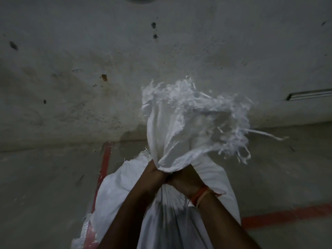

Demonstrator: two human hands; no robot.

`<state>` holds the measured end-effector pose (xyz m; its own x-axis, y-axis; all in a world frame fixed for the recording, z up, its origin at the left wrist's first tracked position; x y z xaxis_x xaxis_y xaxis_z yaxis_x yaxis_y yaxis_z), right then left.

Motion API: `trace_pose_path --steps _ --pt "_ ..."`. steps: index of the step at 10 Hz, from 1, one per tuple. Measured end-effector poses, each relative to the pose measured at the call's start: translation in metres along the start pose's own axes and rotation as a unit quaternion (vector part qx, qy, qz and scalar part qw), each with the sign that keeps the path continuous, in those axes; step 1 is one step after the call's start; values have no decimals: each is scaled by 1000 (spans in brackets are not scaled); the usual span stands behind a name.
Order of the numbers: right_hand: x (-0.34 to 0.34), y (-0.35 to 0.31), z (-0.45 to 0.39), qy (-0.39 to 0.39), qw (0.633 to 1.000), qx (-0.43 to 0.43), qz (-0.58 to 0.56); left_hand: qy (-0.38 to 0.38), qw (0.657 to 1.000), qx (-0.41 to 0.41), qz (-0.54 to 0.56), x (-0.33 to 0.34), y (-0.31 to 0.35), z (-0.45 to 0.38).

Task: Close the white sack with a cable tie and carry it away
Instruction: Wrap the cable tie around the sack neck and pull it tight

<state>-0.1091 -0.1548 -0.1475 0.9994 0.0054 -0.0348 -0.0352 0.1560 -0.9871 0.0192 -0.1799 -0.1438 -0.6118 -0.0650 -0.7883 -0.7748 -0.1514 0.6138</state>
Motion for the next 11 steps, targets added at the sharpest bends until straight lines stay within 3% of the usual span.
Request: trace_pose_path --steps 1,3,4,5,6,9,11 --pt "-1 -6 4 55 997 -22 39 -346 870 82 341 -37 31 39" --pt "3 6 1 44 989 48 -131 -177 953 197 146 -57 15 24" --pt "0 10 0 61 987 65 -136 -135 958 250 36 -56 -1 18" --pt "-2 13 0 75 985 64 -141 -85 971 222 -31 -56 -9 16" --pt "1 9 4 62 986 54 -145 -108 975 183 -59 -54 -14 14" --pt "0 4 7 65 989 33 -127 -91 953 241 -161 -65 2 17" --pt "2 6 8 57 990 36 -123 -33 961 147 -232 -75 -7 48"
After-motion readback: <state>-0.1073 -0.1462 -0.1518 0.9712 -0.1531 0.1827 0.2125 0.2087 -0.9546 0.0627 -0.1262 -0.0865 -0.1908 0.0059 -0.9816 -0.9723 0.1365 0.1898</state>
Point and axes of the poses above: each hand's wrist, its own z-axis away from the middle knuckle, its own x-axis out of the palm, y = z × x, the point moved 5 cm from there along -z, towards the middle knuckle, and after that the axes turned 1 degree about -z, right-handed, at the moved point
